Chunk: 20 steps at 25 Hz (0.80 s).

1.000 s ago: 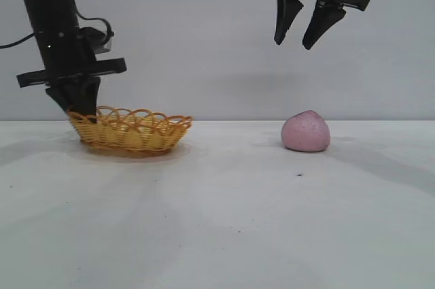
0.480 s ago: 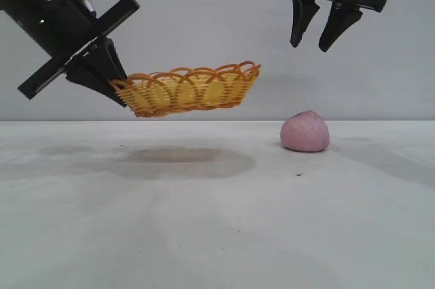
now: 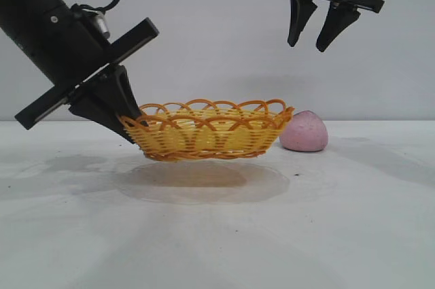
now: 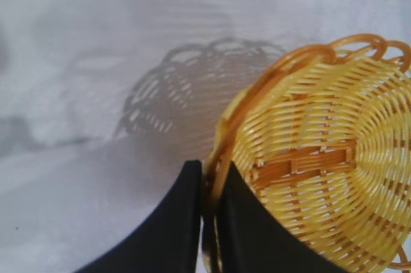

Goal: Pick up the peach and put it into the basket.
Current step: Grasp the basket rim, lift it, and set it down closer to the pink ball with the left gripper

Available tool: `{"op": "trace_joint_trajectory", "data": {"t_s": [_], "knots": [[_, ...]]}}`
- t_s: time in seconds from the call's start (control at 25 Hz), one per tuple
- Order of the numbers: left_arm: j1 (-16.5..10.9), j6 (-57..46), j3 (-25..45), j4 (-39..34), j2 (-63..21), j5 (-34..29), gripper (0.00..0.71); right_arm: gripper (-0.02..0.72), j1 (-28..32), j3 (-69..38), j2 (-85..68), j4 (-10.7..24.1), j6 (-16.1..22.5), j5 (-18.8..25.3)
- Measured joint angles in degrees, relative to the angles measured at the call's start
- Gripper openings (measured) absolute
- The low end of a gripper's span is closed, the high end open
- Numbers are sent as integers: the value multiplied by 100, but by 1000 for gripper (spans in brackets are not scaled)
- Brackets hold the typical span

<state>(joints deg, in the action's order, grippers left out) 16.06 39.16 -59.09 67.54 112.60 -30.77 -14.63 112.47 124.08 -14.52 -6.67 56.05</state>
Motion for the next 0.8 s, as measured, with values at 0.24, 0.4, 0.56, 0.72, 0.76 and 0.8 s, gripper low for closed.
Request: {"op": "trace_joint_trajectory", "data": {"t_s": [0.24, 0.4, 0.56, 0.72, 0.76, 0.8], "knots": [[0, -9, 0, -107, 47, -33, 169, 396, 0, 0, 0, 0, -19, 0], [0, -21, 0, -128, 47, -76, 319, 396, 0, 0, 0, 0, -19, 0], [0, -21, 0, -191, 47, -101, 308, 396, 0, 0, 0, 0, -19, 0], [0, -24, 0, -292, 11, -231, 308, 396, 0, 0, 0, 0, -19, 0], [-16, -35, 0, -320, -44, -261, 308, 396, 0, 0, 0, 0, -19, 0], [-57, -72, 0, -356, -114, -307, 308, 396, 0, 0, 0, 0, -19, 0]]}}
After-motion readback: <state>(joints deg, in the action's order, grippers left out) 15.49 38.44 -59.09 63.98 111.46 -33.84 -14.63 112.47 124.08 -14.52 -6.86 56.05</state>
